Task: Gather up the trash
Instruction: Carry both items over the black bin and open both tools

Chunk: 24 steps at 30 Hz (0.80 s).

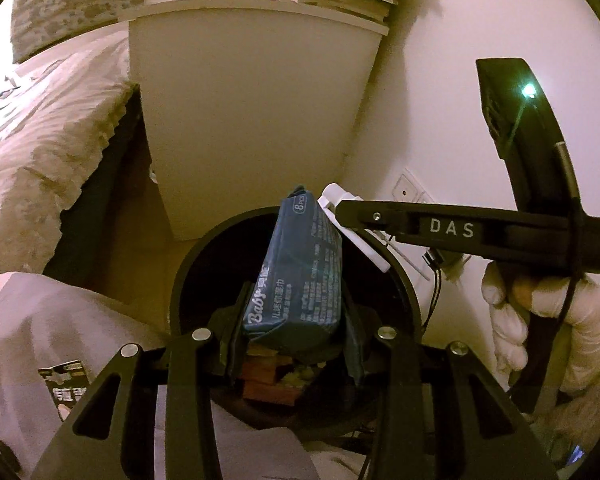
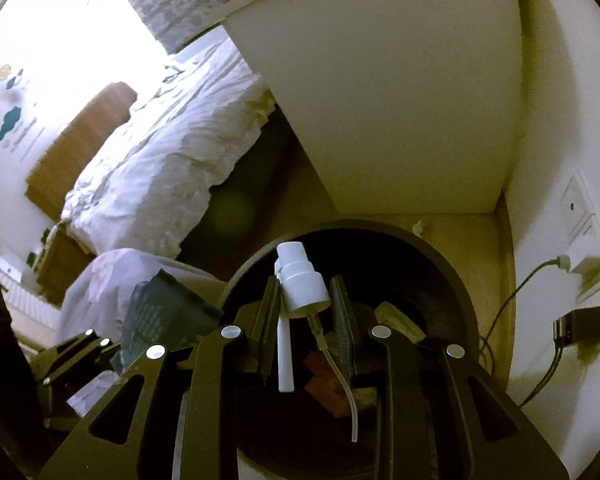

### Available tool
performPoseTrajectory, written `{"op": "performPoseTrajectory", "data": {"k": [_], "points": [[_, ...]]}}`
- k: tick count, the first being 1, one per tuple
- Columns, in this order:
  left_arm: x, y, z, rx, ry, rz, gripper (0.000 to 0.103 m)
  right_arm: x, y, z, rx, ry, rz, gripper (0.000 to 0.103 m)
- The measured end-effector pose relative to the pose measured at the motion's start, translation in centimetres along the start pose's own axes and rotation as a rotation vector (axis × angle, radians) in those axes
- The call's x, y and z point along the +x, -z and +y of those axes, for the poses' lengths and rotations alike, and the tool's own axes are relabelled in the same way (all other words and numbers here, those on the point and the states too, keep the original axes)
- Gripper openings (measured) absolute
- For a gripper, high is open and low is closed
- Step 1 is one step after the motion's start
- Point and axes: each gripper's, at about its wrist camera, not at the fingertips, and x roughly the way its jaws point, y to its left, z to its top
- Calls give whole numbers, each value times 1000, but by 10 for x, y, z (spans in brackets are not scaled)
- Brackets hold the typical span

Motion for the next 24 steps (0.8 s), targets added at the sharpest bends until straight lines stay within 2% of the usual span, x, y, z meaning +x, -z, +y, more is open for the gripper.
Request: {"op": "performPoseTrajectory", "data": {"k": [24], "points": [[14,-4,-12,22,3,25,41,3,6,-28,73,41,18,27]]}}
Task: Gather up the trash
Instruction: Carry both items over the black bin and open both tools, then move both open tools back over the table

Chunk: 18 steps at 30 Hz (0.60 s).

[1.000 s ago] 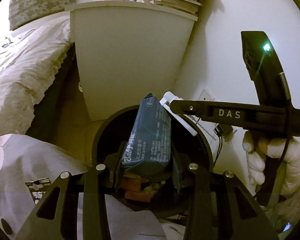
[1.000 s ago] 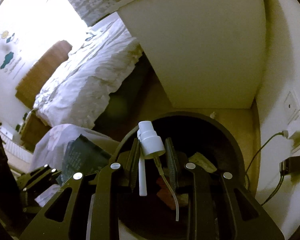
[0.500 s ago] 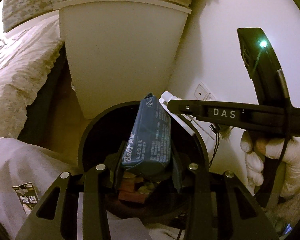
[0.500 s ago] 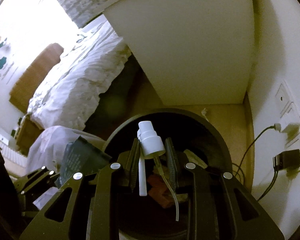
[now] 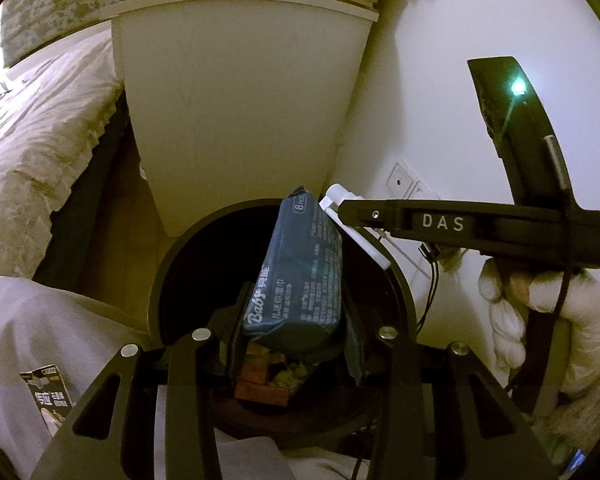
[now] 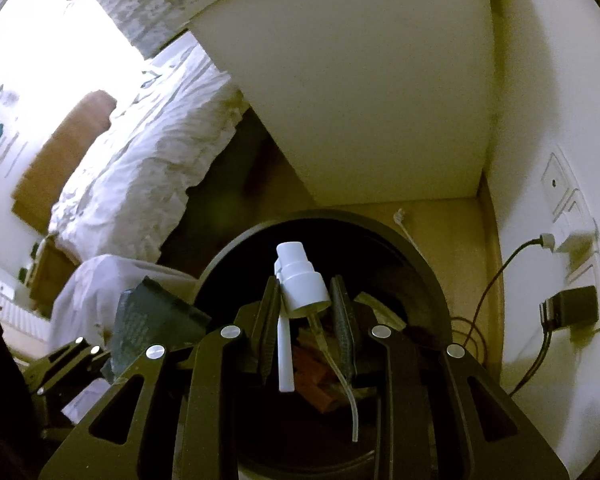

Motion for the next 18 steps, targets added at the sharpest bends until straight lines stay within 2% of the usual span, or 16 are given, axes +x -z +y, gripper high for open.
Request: {"op": "performPoseTrajectory", "data": {"k": [4,5,6,7,8,13,16,18], "points": [[0,2,-4,13,-12,-1,42,1,0,-4,12,9,4,28],[0,2,-5,17,-16,-1,48,2,0,-5,16,11,5,40],[-1,2,-6,17,-22,-3,53,1,0,-6,27,12,1,46],[-2,2,-6,16,-26,-8,62,0,1,-7,41,11,-8,57],[-3,1,-6,15,-30,-13,66,-1,2,-7,49,10,-13,61],[-11,2,-8,25,-49,-27,68,-2,2,-4,52,3,-7,61],[-18,3,-8,26,-60,-43,77,-3,0,1,41,-4,-7,61],[-24,4,-6,22,-69,-58,78,-4,1,6,32,-11,-4,61]]}}
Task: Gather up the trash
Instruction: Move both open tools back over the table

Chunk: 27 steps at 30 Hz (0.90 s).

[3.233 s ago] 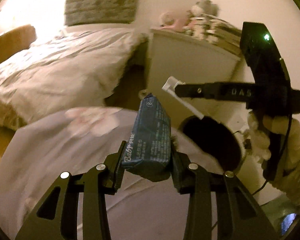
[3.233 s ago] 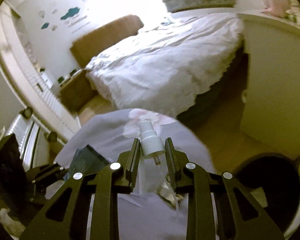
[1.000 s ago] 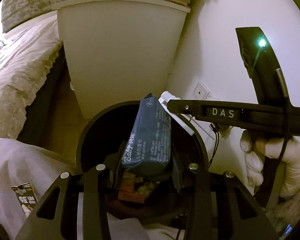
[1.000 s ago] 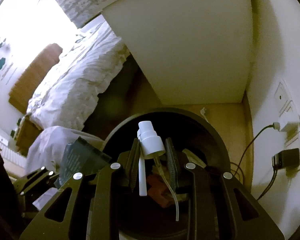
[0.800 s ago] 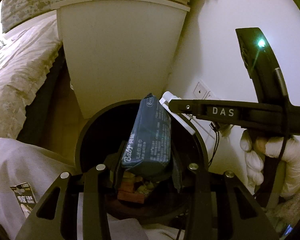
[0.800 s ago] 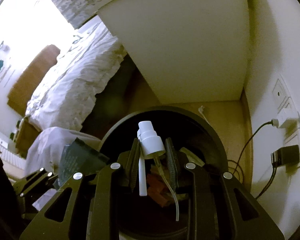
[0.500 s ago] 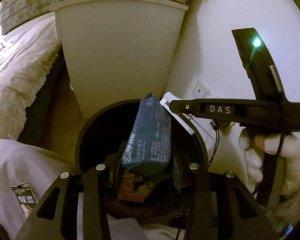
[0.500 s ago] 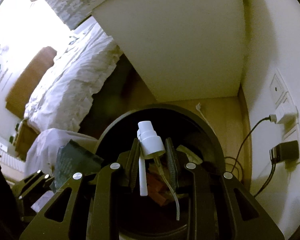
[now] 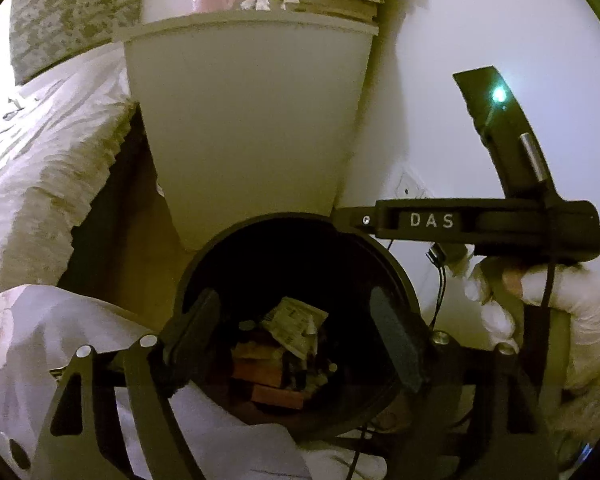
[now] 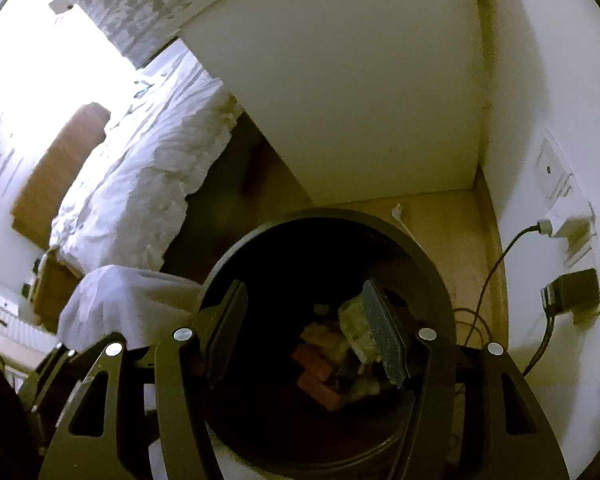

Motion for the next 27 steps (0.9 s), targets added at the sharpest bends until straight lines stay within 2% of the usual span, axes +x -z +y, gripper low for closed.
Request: {"op": "performPoseTrajectory", "data": {"k": [8,11,16,27], "points": [[-22,14,22,-57,-45,-19,78,4,3,44,-88,-46,18,61],[-31,25,39,-94,-80,-23,79,7,10,68,-138,-65,23,70],[-50,43,75,-179,-158,-39,88,18,21,111,-225,-110,57,70],[-92,102,165,-384,-370,-44,88,42,48,177,-358,-149,124,70]]}}
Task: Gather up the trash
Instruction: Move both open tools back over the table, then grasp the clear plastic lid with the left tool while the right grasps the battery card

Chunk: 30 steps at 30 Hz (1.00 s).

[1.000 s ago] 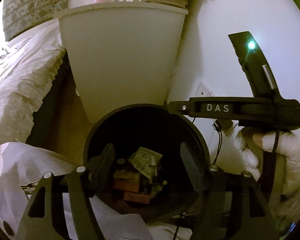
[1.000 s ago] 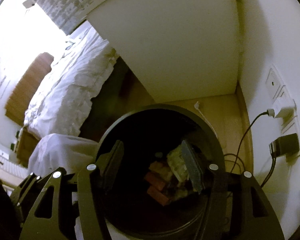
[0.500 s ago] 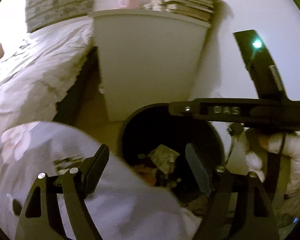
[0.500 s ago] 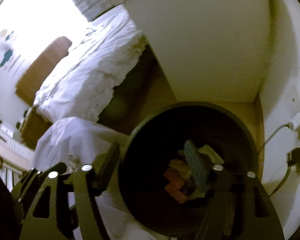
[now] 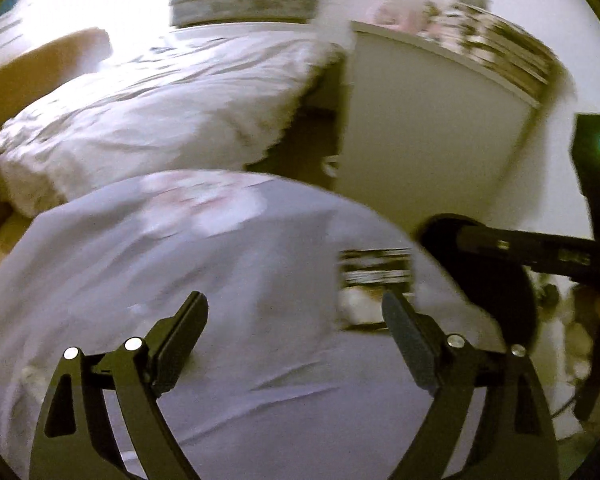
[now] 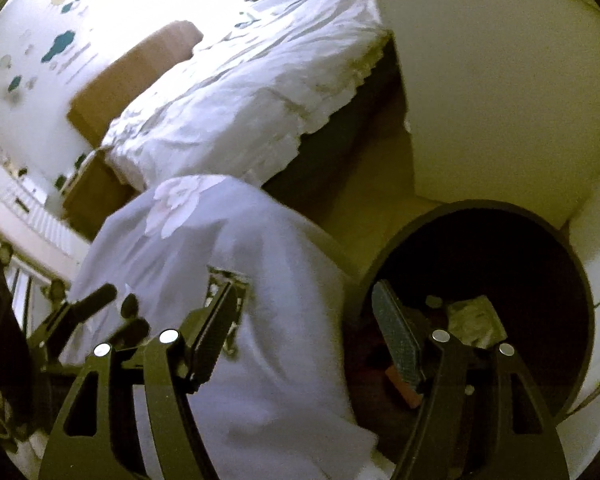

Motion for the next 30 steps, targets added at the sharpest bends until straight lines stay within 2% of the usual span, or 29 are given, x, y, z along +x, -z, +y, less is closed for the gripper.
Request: {"op": "performPoseTrajectory", "data": {"k": [6,12,13,15,16,22,24,26,30], "points": [[6,12,52,-70,-70,29,90,24,5,27,-51,-4,38,70],[6,26,75,-79,-104,51,90,49,10,53,-124,24,68,70],[7,27,77,-79,-105,54,90,55,12,59,-142,36,75,70],[9,29,82,-77,-107,65,90,59,13,67,-175,56,60,79],[12,28,84,-78,-107,71,90,62,15,76,-208,78,58,80],[22,29,92,-80,-106,94,90,80,23,102,-365,174,56,80],[24,29,90,-68,-103,95,90,83,24,105,-399,195,50,78],[26,27,89,-55,-106,98,89,86,23,106,-428,226,31,66],[30,25,86,-25,-119,104,86,89,18,105,-436,232,14,55]]}}
